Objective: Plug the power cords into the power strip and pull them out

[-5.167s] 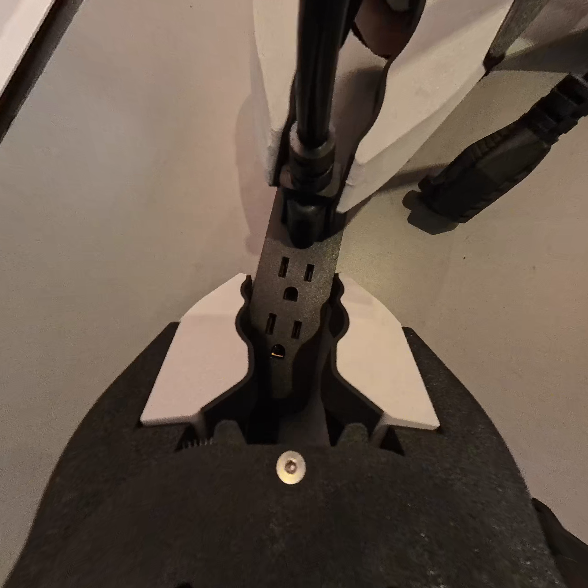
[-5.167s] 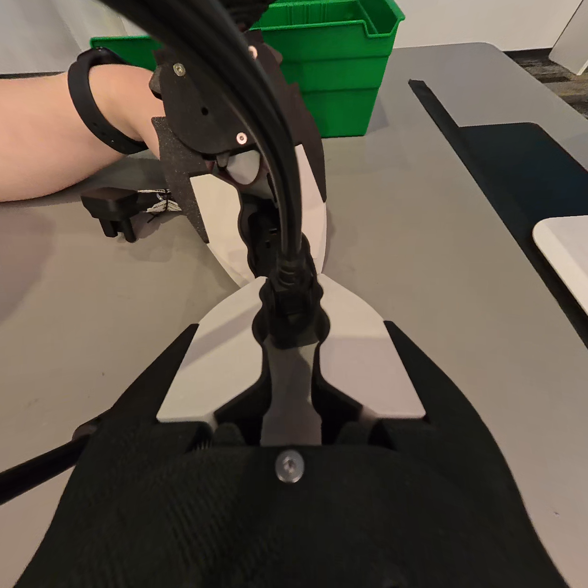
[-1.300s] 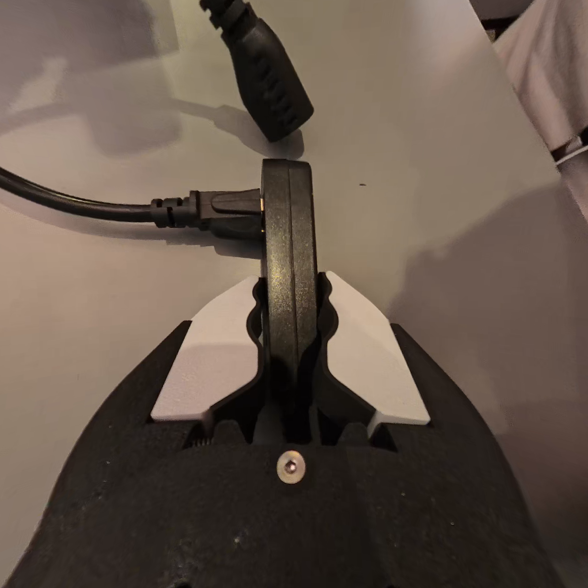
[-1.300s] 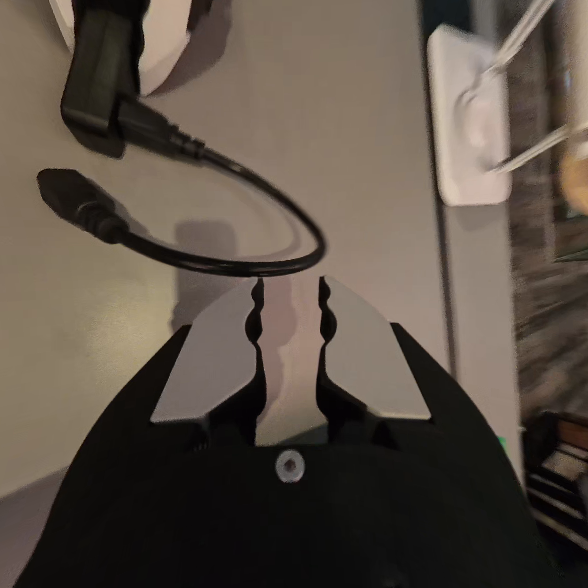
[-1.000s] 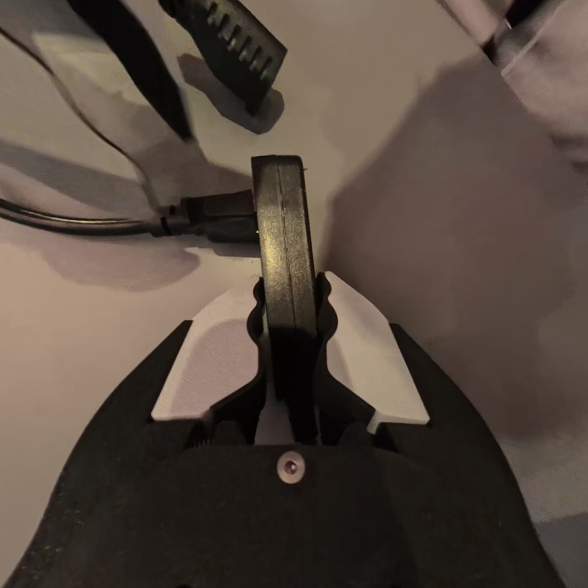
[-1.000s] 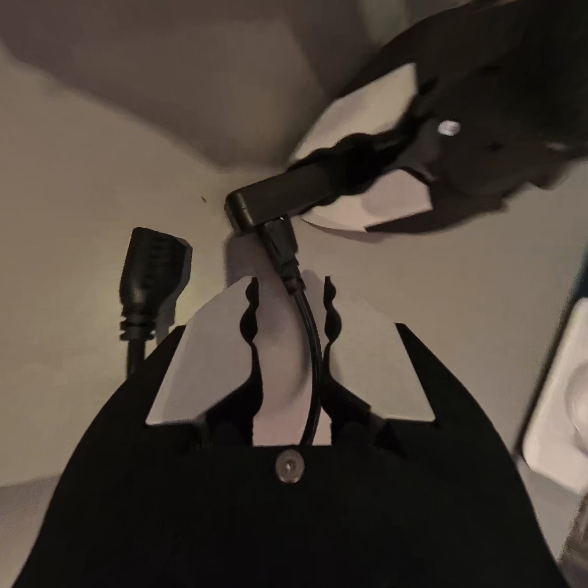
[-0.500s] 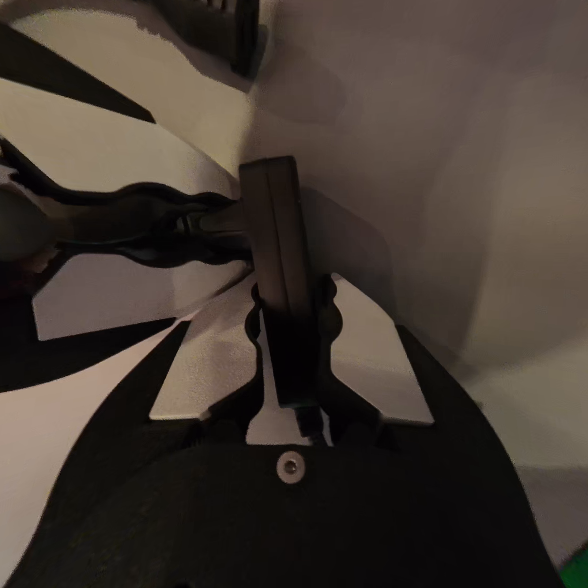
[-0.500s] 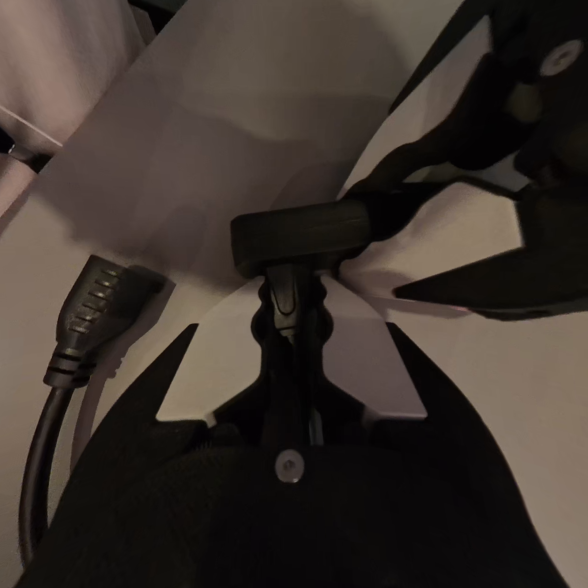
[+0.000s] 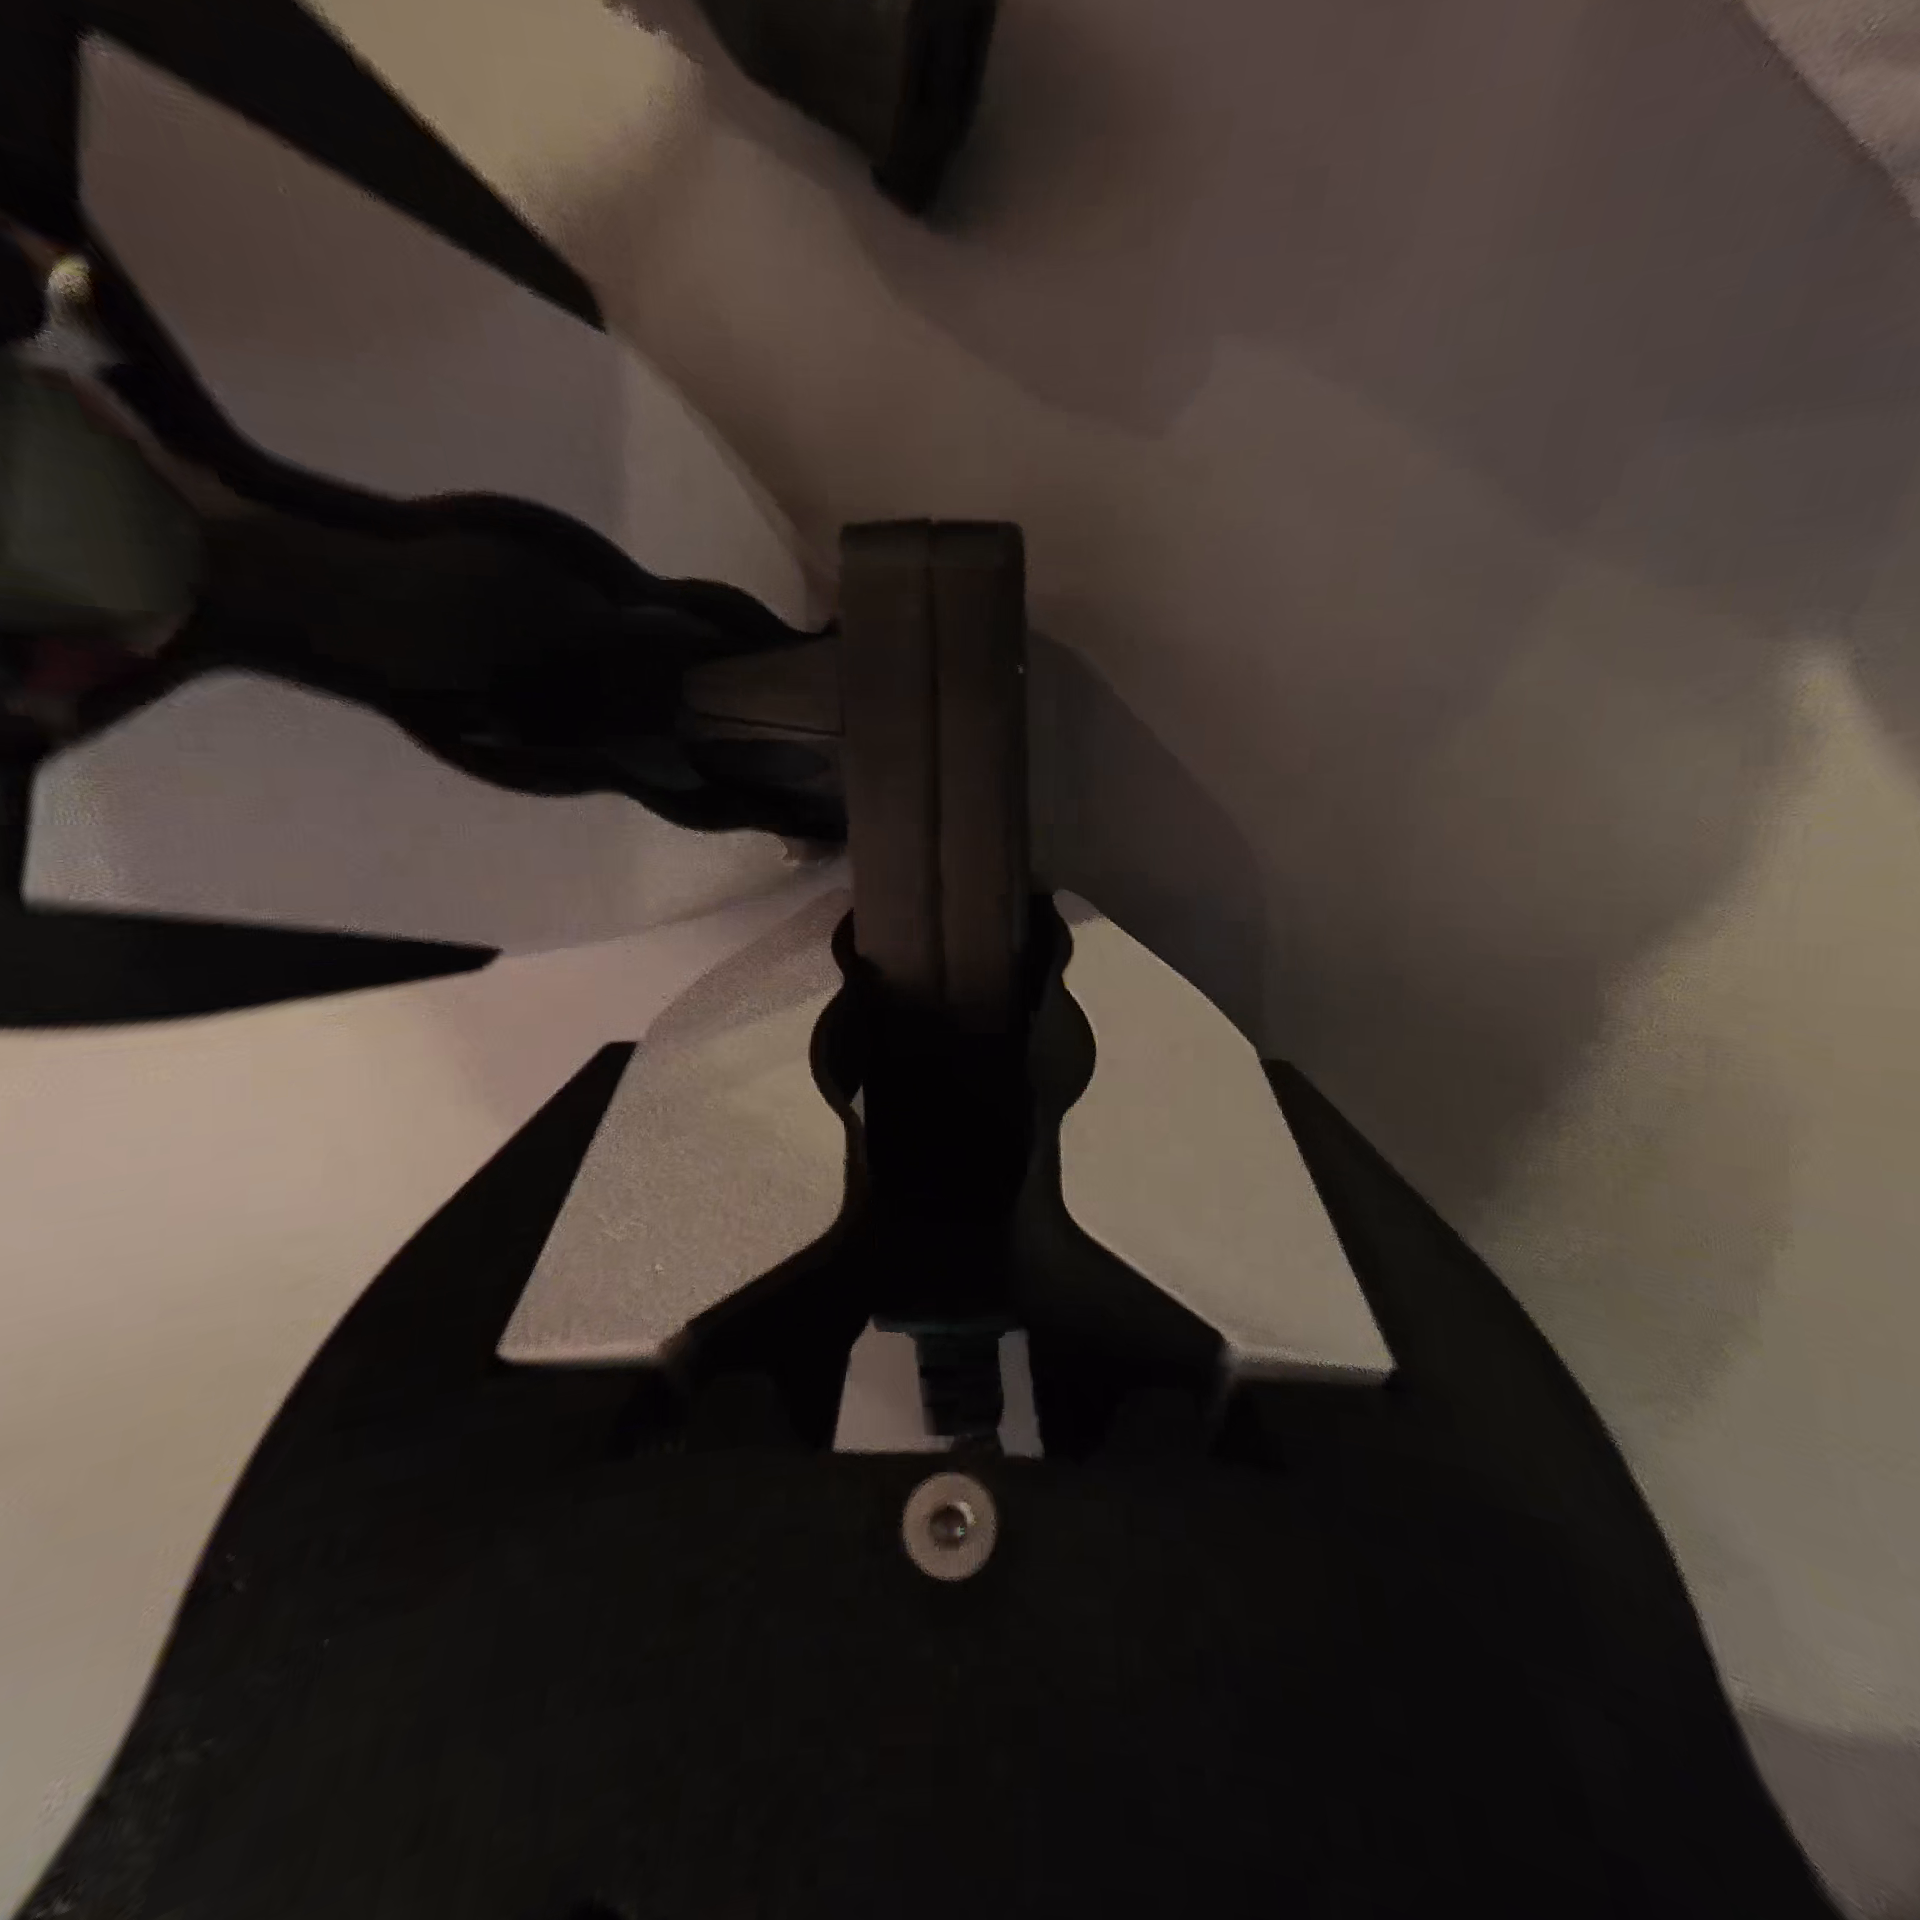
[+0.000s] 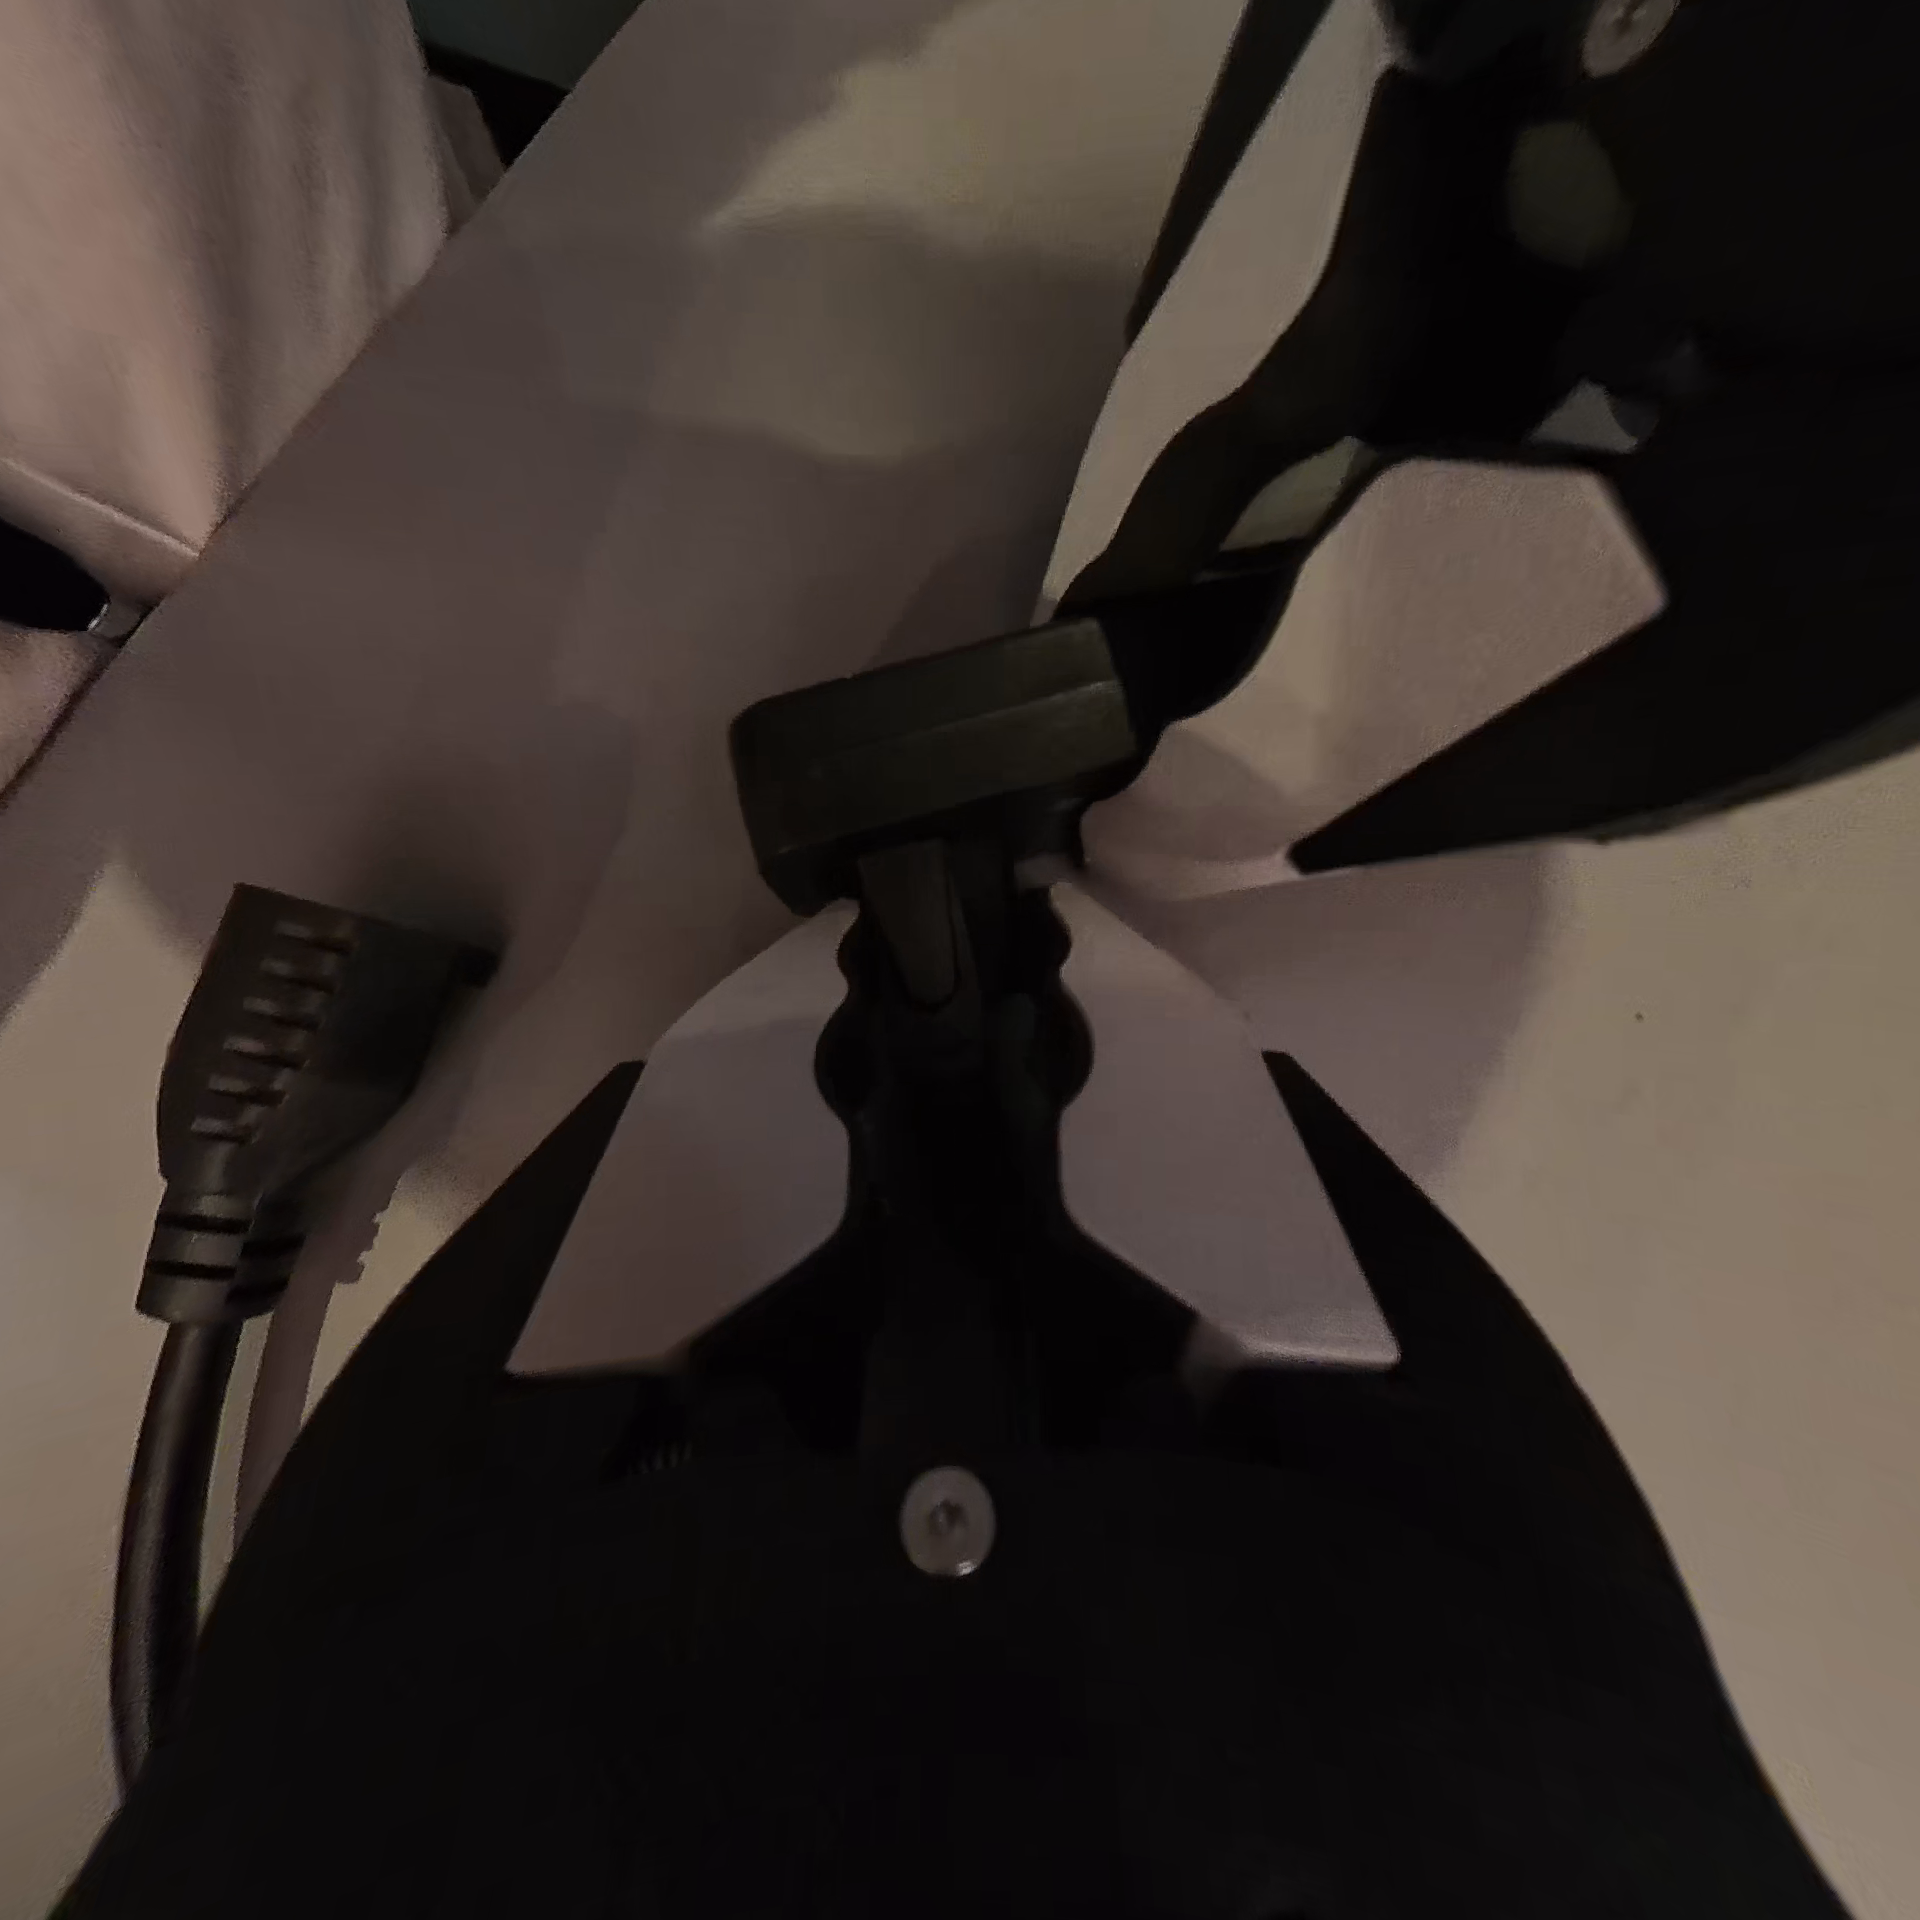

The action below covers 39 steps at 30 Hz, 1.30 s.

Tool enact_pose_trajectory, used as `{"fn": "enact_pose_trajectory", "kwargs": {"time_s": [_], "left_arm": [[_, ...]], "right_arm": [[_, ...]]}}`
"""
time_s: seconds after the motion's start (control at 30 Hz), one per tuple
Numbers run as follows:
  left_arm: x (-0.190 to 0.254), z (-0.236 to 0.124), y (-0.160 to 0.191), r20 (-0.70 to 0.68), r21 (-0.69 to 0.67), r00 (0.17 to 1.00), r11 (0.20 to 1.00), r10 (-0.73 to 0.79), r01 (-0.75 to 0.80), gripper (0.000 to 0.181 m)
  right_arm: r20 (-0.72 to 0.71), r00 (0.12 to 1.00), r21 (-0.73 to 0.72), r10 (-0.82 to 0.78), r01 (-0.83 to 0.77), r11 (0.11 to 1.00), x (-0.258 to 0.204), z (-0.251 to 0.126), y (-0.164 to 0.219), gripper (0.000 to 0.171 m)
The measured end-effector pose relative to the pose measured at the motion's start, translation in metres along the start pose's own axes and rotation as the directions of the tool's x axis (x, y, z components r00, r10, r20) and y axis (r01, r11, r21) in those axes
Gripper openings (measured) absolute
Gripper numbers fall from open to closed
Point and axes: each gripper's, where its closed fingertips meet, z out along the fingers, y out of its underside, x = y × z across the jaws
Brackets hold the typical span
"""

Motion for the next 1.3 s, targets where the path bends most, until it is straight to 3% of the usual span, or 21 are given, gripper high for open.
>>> {"fn": "enact_pose_trajectory", "kwargs": {"time_s": [0.1,0.6,0.7,0.83,1.03,1.17,1.3], "left_arm": [[0.000,0.000,-0.003,0.039,0.062,0.999,0.998,-0.036,0.033,0.029],[0.005,0.000,-0.006,0.060,0.106,0.994,0.991,-0.087,0.080,0.032],[0.009,0.002,-0.011,-0.010,0.146,0.999,0.988,-0.040,0.041,0.030],[0.014,0.003,-0.017,-0.115,0.175,0.991,0.983,0.067,-0.046,0.029],[0.015,0.003,-0.017,-0.106,0.193,0.989,0.978,0.100,-0.078,0.031],[0.017,0.005,-0.015,-0.097,0.195,0.983,0.971,0.157,-0.136,0.031],[0.017,0.005,-0.016,-0.090,0.207,0.988,0.973,0.125,-0.105,0.031]], "right_arm": [[-0.038,0.999,0.011,0.021,-0.021,1.000,-0.001,0.000,0.000,0.030],[-0.187,0.964,0.073,0.187,-0.176,0.982,-0.010,0.003,-0.007,0.031],[-0.121,0.973,0.064,0.197,-0.191,0.980,-0.014,0.004,-0.007,0.031],[0.013,0.998,0.014,0.063,-0.063,0.998,-0.023,0.005,-0.005,0.029],[0.051,0.999,-0.021,0.005,-0.004,1.000,-0.023,0.002,0.000,0.033],[0.059,0.998,-0.022,0.014,-0.012,1.000,-0.022,-0.001,0.002,0.026],[0.048,0.999,-0.015,0.006,-0.005,1.000,-0.023,0.000,0.001,0.026]]}}
